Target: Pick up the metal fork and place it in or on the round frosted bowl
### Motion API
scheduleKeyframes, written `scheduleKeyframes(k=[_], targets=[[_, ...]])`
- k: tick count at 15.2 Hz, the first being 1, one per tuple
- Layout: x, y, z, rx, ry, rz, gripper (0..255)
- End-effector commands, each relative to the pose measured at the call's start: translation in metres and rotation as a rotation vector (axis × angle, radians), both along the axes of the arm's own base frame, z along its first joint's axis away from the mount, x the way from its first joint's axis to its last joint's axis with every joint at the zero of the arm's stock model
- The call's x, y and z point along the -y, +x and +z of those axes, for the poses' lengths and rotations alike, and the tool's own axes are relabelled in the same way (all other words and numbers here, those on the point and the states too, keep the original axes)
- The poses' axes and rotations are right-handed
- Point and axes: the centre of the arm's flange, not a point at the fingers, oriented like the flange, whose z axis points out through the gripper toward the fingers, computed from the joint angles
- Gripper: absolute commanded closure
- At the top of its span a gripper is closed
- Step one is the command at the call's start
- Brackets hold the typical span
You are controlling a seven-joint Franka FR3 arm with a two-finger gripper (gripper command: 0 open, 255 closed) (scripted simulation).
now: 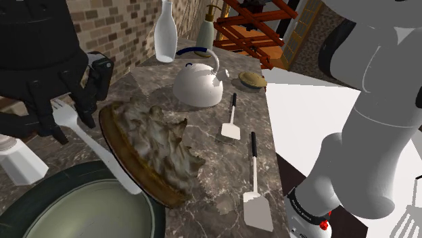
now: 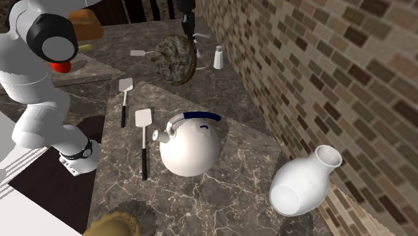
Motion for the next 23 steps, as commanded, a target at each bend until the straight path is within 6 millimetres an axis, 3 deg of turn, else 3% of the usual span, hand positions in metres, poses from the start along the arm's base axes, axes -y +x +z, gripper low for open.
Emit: scheduleKeyframes(k=[1, 6, 15, 22, 23], targets=[[-0.016, -0.026, -0.003, 0.000, 0.000, -0.001, 255], [-0.047, -0.081, -0.007, 0.000, 0.000, -0.001, 255], [-0.047, -0.081, -0.054, 0.000, 0.000, -0.001, 255], [-0.047, -0.081, -0.054, 0.000, 0.000, -0.001, 255], [-0.047, -0.081, -0.054, 0.000, 0.000, -0.001, 0]])
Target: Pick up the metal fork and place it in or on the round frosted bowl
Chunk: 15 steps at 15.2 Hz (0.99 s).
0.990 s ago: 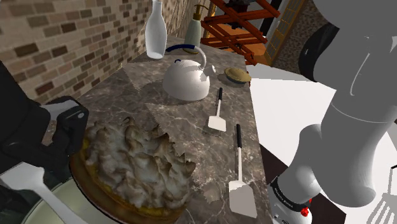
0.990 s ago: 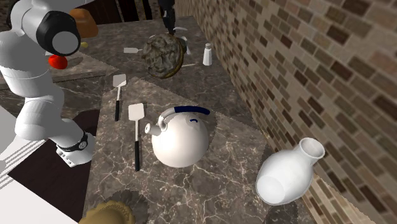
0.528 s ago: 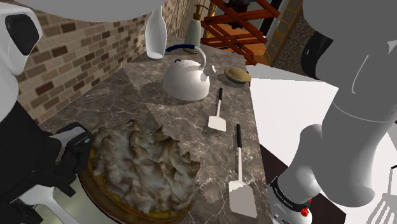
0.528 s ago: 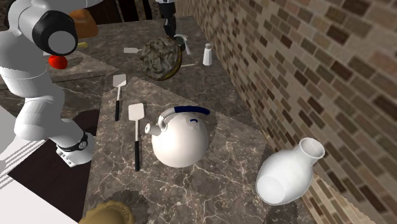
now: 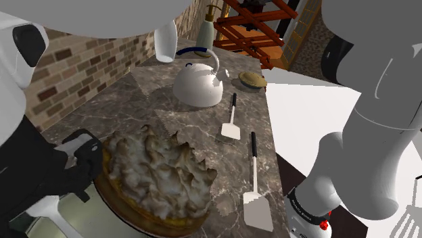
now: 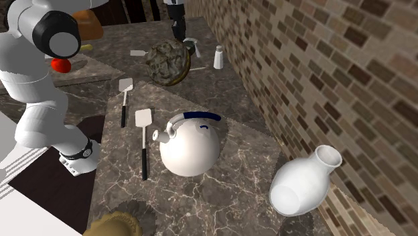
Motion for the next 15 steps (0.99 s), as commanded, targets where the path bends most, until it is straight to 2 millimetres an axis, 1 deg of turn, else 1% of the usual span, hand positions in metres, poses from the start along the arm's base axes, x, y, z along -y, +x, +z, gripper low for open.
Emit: scheduleKeyframes(k=[1, 5, 8, 9, 15], targets=[[0.000, 0.000, -0.001, -0.001, -0.003, -0.001, 0], [0.000, 0.000, -0.001, -0.001, -0.003, -0.001, 0], [-0.002, -0.005, 0.038, -0.001, -0.003, -0.001, 0], [-0.003, -0.007, 0.048, -0.001, -0.003, -0.001, 0], [-0.003, -0.007, 0.048, -0.001, -0.003, -0.001, 0]])
